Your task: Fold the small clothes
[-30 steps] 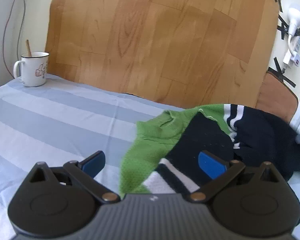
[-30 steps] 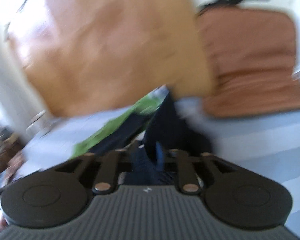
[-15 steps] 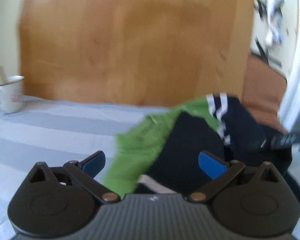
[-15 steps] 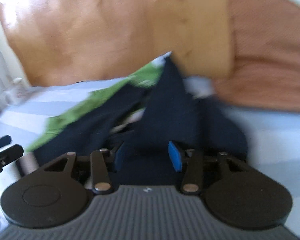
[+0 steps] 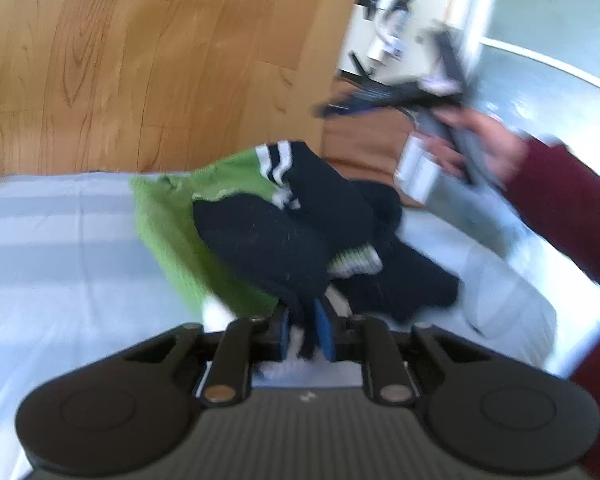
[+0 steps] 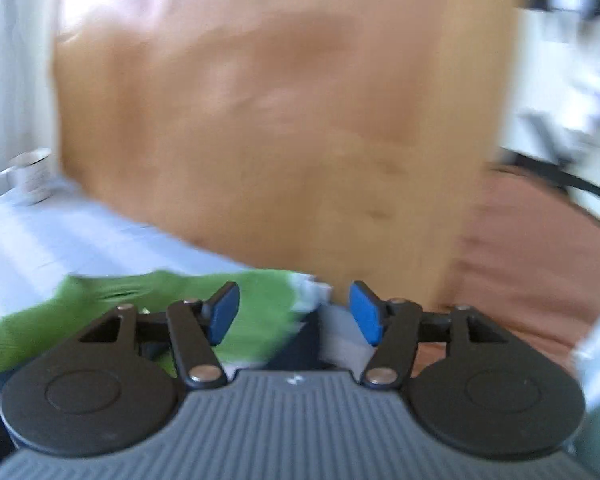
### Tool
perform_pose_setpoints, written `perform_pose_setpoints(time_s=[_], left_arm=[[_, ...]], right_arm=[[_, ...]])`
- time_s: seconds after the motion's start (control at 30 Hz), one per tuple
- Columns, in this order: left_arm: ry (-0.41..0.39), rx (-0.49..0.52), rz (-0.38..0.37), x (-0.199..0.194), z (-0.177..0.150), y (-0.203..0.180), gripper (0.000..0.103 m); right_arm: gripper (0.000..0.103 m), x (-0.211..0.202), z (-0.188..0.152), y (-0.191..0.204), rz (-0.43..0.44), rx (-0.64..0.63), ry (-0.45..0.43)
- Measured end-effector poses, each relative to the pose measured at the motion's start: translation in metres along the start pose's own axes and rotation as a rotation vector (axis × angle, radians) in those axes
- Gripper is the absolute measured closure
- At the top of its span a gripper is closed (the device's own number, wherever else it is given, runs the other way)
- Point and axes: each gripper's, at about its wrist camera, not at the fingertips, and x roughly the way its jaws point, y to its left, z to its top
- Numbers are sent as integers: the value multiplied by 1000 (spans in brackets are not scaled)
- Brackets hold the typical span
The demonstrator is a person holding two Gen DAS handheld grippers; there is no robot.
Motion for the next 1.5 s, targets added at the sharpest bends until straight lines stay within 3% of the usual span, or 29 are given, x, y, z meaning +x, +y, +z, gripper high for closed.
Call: perform_pose_setpoints(time_s=[0.03,0.1,0.13,0.2,0.27,0.37,0.43,0.5,0.63,0.73,0.77,0.8,0.83,0.87,0.9,0.93,1.07,1.17,1.33,1.5], left_arm=[[10,-2,18,-15,-8,0,85],[1,-38,64,-42,-15,6,69],[-20,-63,85,-52,-13,10,66],[-79,-125,160,-68,1,25,36],[-102,-230,224,-65,22,49,24],[-57,-395,204,-32,46,85,24],[-6,-454,167,-2,56,101,24],[54,-459,166,27,61,107,24],[139,-463,139,58,52,107,25],[128,-441,134,50,45,104,24],[129,-446,126,49,44,105,28],[128,-450,126,48,44,103,40],[136,-442,130,50,43,101,51],[151,-433,135,55,44,100,72],[162,-422,151,62,44,97,90],[171,-412,160,65,43,95,90],[142,-321,228,65,52,80,91],[74,-229,284,47,68,61,91],[-103,-78,352,-1,100,17,93],[-341,24,448,-71,135,-30,93]], right_arm=[[39,11,3,10,32,-21,20],[39,36,8,28,75,-72,55],[38,50,11,37,86,-96,74],[37,80,15,47,95,-141,107],[34,109,19,50,72,-199,141],[29,147,25,37,38,-260,193],[23,163,28,20,44,-255,227],[20,176,31,2,47,-231,250],[16,195,32,-38,143,-167,324],[17,199,28,-55,169,-135,350],[19,201,26,-58,177,-127,364],[23,202,24,-59,187,-125,377],[46,202,23,-59,186,-128,388],[83,205,21,-57,182,-133,405],[97,201,20,-56,180,-127,421],[96,196,18,-54,173,-125,412],[97,128,27,-47,80,-173,231],[97,43,46,-49,11,-181,24],[97,-120,72,-62,-132,-147,-286],[97,-248,77,-66,-247,-90,-491]])
